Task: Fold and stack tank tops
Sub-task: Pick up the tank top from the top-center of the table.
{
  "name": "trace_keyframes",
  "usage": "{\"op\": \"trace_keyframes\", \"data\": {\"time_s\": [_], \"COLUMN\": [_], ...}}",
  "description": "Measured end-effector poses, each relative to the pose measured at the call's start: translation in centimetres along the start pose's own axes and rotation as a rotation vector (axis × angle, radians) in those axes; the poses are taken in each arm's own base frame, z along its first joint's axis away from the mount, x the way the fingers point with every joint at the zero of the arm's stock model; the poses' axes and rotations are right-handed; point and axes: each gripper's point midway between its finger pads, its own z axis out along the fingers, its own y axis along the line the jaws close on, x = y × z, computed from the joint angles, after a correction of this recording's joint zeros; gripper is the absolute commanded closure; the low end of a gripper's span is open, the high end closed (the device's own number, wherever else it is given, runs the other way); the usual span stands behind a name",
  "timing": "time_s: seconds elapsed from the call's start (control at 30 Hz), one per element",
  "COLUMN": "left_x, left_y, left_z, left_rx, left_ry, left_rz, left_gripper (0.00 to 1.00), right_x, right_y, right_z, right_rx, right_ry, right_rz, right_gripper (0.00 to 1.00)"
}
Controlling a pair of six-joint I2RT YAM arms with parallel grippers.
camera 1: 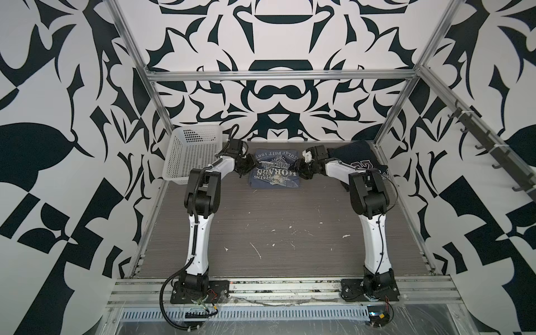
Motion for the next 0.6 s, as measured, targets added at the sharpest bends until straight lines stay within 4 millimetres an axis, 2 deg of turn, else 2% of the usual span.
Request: {"op": "trace_keyframes", "data": {"time_s": [0.13,0.27,0.37,0.47,0.6], "left_x": [1.2,2.7,4.0,5.2,7.4], "left_y": [-0.8,-1.6,-2.5,-4.0,-7.0], "left_z": [0.7,1.4,2.0,2.5,3.3], "left_rx": [0.018,0.037,0.06,0.082,0.128], "left_ry": [0.03,0.062,0.079,0.091,0.107], "left_rz": [-0.004,-0.015,-0.021,-0.023,-0.022], "left_gripper": [0.65,0.78,0.86,0.93,0.99], "right_x": [0.4,0.8,0.7,0.5,-1.1], "right_y": [-0.3,-0.9,-1.4,-2.0,-2.2], "right_z": [0.6,0.4,-0.5,-2.6,-7.0], "right_rx": [0.007,0.034,0.085,0.146,0.21], "right_ry": [0.023,0.041,0.03,0.01,-0.047], "right_rz": [0.011,0.004,-0.01,-0.03,-0.069], "right_gripper": [0.86,1.0,1.0,1.0,1.0]}}
